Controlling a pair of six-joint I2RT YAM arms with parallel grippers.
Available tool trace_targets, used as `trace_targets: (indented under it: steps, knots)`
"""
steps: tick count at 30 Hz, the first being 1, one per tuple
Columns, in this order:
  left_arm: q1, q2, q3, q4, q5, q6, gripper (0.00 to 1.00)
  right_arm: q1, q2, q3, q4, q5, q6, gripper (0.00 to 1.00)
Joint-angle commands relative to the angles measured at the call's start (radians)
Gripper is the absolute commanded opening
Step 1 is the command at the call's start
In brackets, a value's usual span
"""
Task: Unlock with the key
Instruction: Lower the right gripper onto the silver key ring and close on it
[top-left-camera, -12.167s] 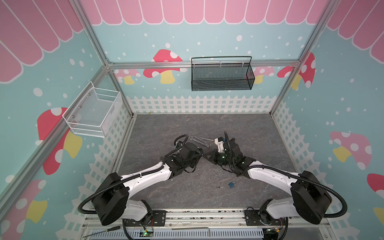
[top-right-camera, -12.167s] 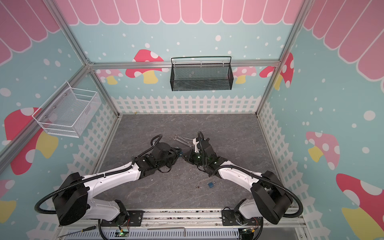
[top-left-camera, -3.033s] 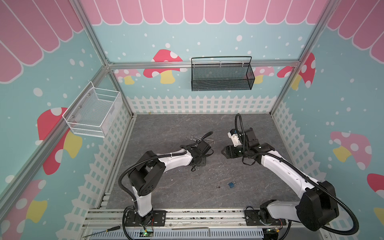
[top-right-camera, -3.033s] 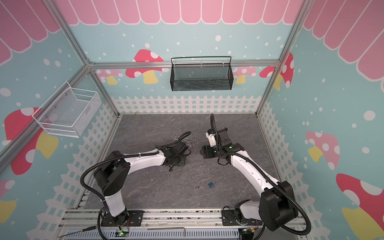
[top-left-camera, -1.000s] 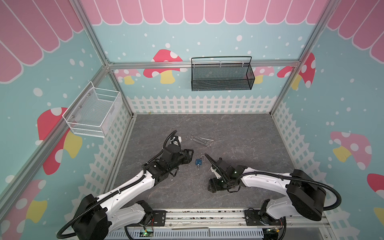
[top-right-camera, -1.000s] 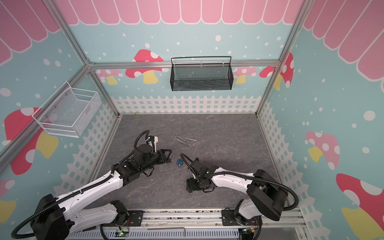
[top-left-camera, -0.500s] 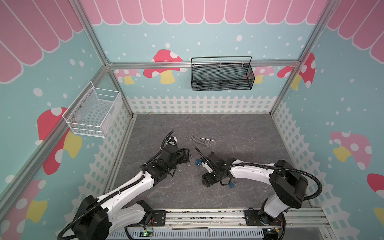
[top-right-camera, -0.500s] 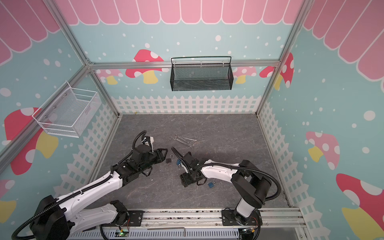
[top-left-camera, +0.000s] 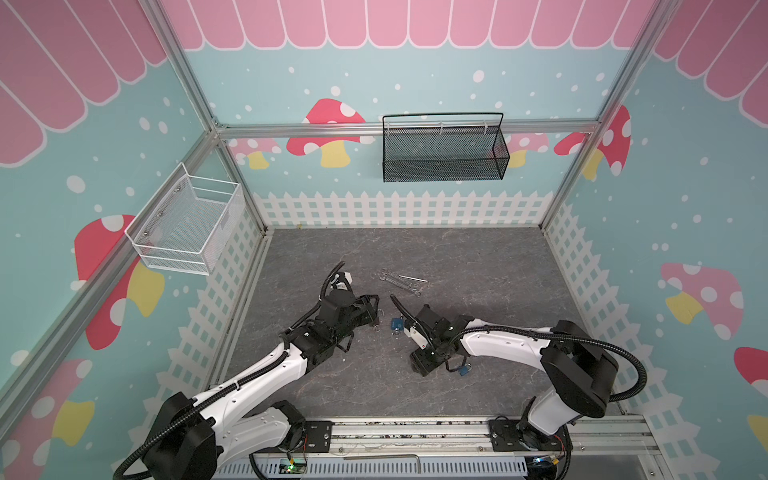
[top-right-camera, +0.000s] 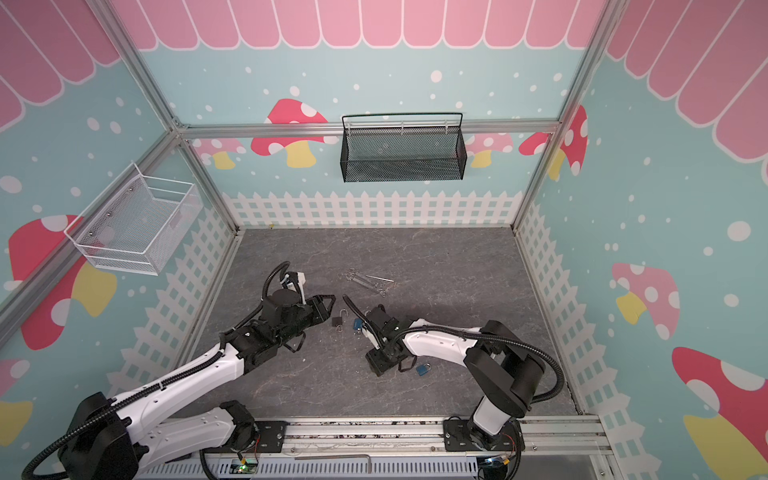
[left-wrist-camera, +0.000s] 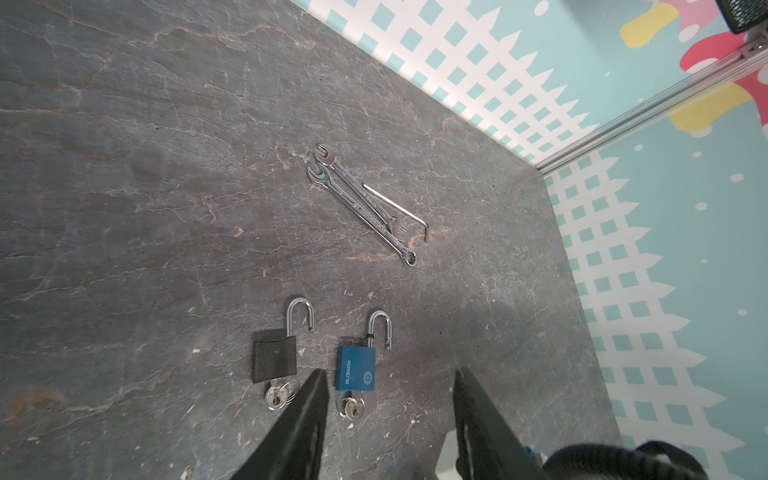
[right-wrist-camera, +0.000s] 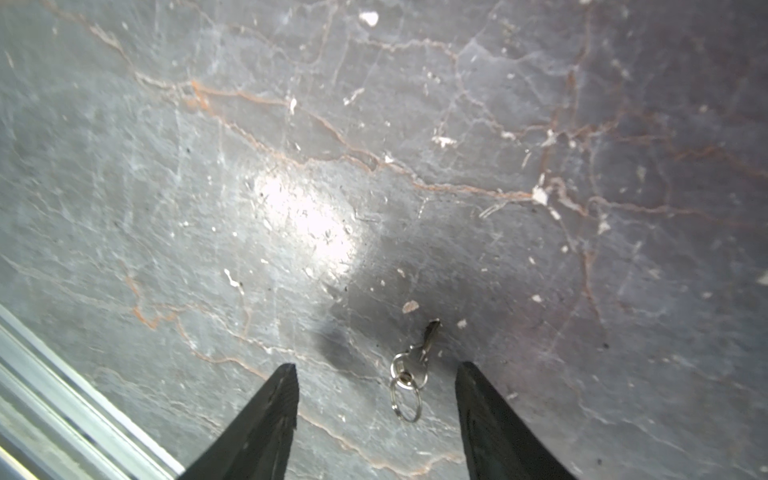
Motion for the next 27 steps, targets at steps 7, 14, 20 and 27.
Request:
trace_targets:
  steps: [7,14,20,27]
  knots:
    - [0.007,0.026,-0.020,0.058,0.035,-0.055,0.49,-0.003,-0.032,-0.034,-0.012,0.015,-0.052,0.46]
    - [0.007,0.043,-0.016,0.067,0.049,-0.063,0.48,-0.004,-0.032,-0.047,-0.001,0.027,-0.062,0.36]
    - [0.008,0.045,-0.021,0.068,0.049,-0.069,0.49,-0.004,-0.041,-0.054,0.001,0.037,-0.075,0.27]
    - [0.008,0.048,-0.022,0.070,0.049,-0.073,0.49,-0.004,-0.041,-0.064,0.005,0.051,-0.085,0.11]
